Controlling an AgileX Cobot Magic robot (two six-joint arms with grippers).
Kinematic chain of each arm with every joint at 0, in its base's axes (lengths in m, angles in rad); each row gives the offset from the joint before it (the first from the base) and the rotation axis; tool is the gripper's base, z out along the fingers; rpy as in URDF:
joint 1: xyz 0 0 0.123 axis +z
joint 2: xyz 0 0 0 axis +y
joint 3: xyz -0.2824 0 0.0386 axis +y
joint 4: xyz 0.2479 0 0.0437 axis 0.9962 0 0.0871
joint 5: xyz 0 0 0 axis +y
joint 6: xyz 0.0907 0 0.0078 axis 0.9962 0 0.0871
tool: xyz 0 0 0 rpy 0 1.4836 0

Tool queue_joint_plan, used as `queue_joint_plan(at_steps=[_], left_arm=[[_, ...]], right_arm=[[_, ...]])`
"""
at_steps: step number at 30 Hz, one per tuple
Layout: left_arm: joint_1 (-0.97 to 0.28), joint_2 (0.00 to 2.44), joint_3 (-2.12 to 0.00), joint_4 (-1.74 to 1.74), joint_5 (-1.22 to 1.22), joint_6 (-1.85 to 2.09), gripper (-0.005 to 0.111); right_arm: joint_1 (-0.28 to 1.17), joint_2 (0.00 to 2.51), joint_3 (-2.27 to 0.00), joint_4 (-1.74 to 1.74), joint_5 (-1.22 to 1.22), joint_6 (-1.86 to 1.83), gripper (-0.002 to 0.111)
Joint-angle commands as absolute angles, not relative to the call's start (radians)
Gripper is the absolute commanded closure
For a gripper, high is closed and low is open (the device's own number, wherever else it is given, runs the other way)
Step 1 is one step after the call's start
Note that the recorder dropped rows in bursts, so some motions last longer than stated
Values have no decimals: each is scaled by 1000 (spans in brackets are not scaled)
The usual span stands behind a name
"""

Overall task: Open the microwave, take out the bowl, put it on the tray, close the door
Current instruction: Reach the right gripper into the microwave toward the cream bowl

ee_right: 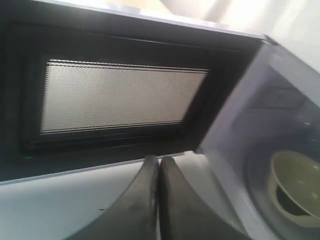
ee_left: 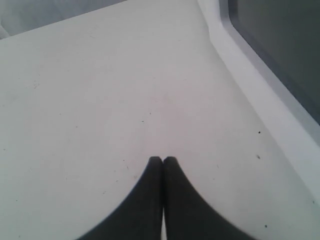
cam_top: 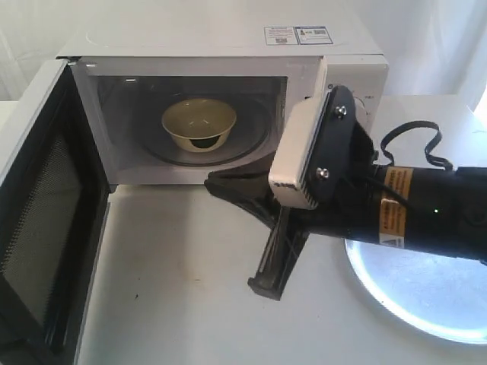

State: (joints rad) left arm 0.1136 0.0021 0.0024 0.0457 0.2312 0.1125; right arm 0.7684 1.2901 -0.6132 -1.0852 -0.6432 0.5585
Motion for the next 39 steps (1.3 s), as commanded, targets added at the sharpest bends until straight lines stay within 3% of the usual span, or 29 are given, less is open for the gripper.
queue_joint_plan(at_steps=[1,5,9,15,21,25,27,28,29,30,32,35,39], left_arm=[[108,0,0,33,233,109,107],[108,0,0,33,233,109,107],[108,0,0,33,233,109,107],[108,0,0,33,233,109,107],[108,0,0,33,233,109,107],[108,0,0,33,233,109,107],[108,0,0,33,233,109,107],[108,0,0,33,233,109,107],[108,0,0,33,233,109,107],[108,0,0,33,233,109,107],[108,0,0,33,233,109,107],[108,0,0,33,233,109,107],[108,0,0,33,233,109,107]], right_arm=[[767,1366,-618,-838,-616,324,102],[767,1474,-621,-595,-761,151,88],[767,1606,-656,-377,-939,9,68],[767,1853,-885,-370,-826,-76,36],[767,2109,-1308,-354,-486,-155,37],[767,2224,-1484,-352,-386,-124,37],[767,2264,-1545,-352,-260,-124,40],[767,2273,-1559,-355,-219,-132,48],[767,2276,-1559,-362,-220,-132,58],[771,2267,-1559,-357,-246,-96,77],[787,2242,-1559,-359,-271,40,104],[818,2186,-1557,-397,-222,87,108],[872,2085,-1557,-435,76,87,108]])
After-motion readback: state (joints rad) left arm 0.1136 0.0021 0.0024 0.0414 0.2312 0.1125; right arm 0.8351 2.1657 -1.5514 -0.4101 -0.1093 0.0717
